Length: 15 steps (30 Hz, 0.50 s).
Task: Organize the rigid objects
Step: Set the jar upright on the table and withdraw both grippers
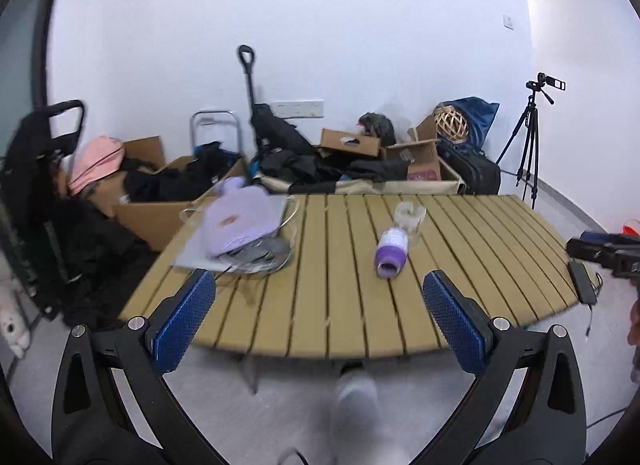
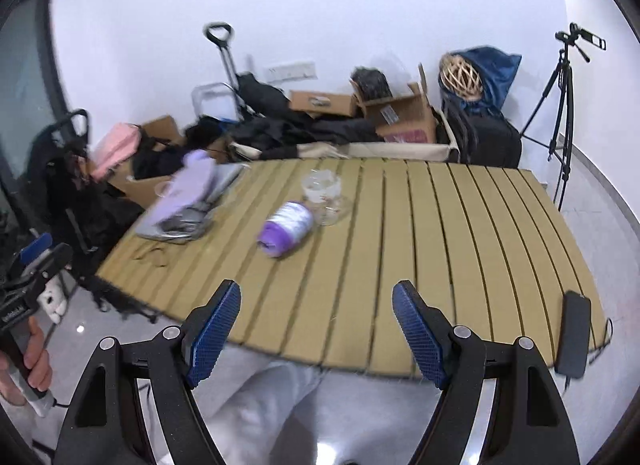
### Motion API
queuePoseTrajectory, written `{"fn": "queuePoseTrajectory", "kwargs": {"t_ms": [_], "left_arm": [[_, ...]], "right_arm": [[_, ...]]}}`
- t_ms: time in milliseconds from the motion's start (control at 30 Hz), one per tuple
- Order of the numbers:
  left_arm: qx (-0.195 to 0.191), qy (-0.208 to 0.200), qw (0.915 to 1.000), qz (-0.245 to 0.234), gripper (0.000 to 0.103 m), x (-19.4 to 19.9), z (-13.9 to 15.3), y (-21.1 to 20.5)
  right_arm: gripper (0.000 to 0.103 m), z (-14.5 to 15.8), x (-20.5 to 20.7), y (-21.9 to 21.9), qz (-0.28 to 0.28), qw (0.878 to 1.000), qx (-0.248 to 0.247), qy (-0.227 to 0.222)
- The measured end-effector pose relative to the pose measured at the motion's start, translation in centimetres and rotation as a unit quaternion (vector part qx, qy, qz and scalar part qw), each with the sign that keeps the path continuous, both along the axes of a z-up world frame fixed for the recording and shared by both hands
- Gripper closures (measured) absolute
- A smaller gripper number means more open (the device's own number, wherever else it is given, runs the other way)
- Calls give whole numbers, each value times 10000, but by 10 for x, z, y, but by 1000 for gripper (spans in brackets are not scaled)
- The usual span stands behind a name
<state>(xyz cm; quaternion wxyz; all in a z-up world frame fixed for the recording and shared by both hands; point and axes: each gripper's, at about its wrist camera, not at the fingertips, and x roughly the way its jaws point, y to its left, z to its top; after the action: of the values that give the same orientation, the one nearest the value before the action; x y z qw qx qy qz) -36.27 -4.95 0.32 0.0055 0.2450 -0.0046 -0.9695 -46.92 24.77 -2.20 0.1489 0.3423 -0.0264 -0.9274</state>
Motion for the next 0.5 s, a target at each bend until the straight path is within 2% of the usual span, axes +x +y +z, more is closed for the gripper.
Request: {"fn": "queuePoseTrajectory", "kwargs": {"t_ms": [100,167,267,367,500], "left_arm": [[263,-319,9991,-122,0,67,-8,-8],[259,-290,9992,-88,0,123,-17,-9],[261,-56,9996,-114,0,197,-28,-8],[215,228,9995,48,0,255,-37,-7],[499,543,9969,284,0,317,-48,0]], "right_arm": [[20,15,64,-8,305,9992,-226,140],[20,17,118,-10,617,9966,-542,95],[20,16,192,-12,771,9950,-605,210],[20,17,264,-14,878,9939,-398,536],[20,16,350,-11,982,9905,-289,919]]}}
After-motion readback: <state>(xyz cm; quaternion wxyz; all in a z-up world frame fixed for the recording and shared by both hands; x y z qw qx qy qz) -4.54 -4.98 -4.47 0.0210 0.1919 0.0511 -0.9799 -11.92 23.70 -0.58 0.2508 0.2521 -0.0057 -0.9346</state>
